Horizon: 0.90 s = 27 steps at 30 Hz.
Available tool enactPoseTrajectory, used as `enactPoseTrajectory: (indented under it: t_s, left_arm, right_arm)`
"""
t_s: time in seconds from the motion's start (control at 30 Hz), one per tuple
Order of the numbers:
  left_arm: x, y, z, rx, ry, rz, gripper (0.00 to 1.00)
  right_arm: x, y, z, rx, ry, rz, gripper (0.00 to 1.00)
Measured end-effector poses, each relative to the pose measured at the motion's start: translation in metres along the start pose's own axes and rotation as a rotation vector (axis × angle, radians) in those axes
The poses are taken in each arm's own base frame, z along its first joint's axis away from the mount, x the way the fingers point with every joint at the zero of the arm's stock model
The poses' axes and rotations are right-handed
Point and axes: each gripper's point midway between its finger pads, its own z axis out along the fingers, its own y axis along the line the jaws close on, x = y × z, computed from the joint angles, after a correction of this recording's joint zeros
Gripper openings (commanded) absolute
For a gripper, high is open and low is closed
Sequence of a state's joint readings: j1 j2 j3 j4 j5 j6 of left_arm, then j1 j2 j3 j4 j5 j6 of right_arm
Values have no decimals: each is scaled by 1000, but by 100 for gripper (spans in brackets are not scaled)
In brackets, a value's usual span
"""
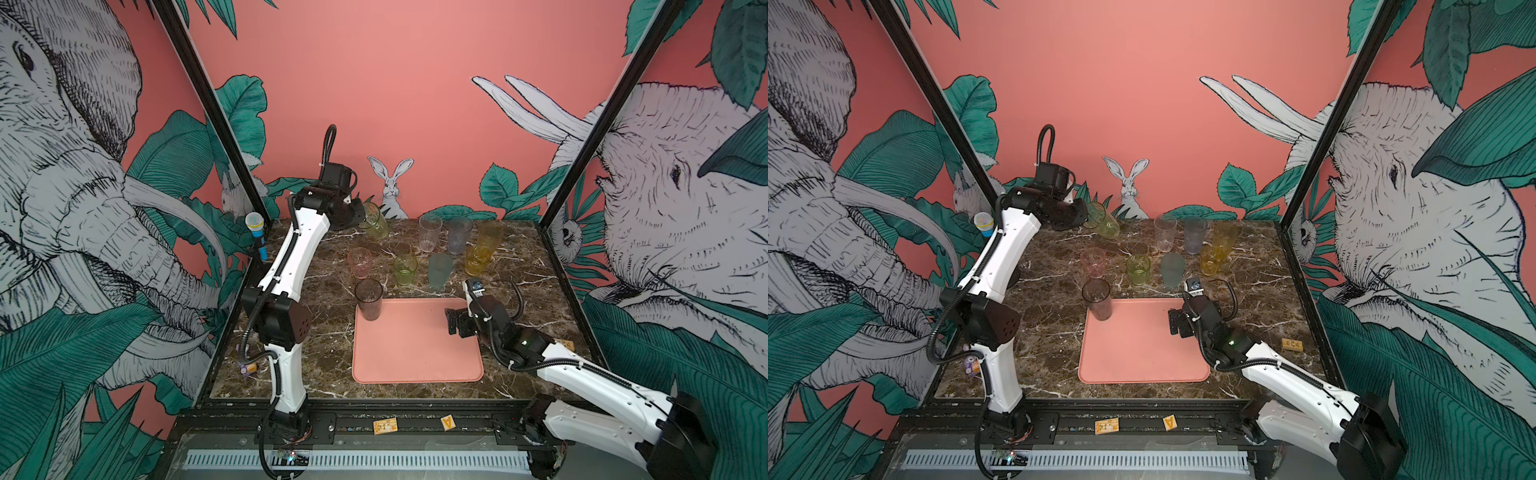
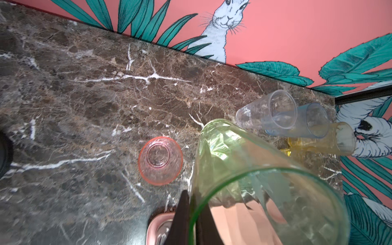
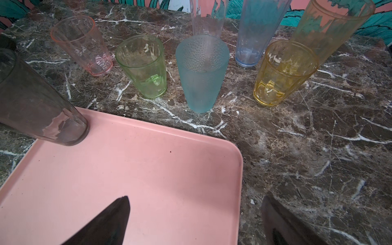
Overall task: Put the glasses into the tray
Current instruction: 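Close left gripper on the green glass and lift it, then carry the green glass with left gripper over the pink tray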
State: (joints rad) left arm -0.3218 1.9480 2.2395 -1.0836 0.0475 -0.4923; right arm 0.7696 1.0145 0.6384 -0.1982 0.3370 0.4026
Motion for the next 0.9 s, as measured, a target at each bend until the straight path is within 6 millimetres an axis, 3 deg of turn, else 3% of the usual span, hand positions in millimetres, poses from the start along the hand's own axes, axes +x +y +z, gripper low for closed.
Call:
enactPoseTrajectory:
  t_s: [0.47, 0.9]
  left_arm:
    - [58, 34, -80, -77, 49, 57, 0]
    - [117, 75, -125, -164, 77, 96, 0]
  right_arm:
    - [0, 0, 0, -2, -4, 11, 99]
    - [0, 0, -1, -3, -7, 16, 99]
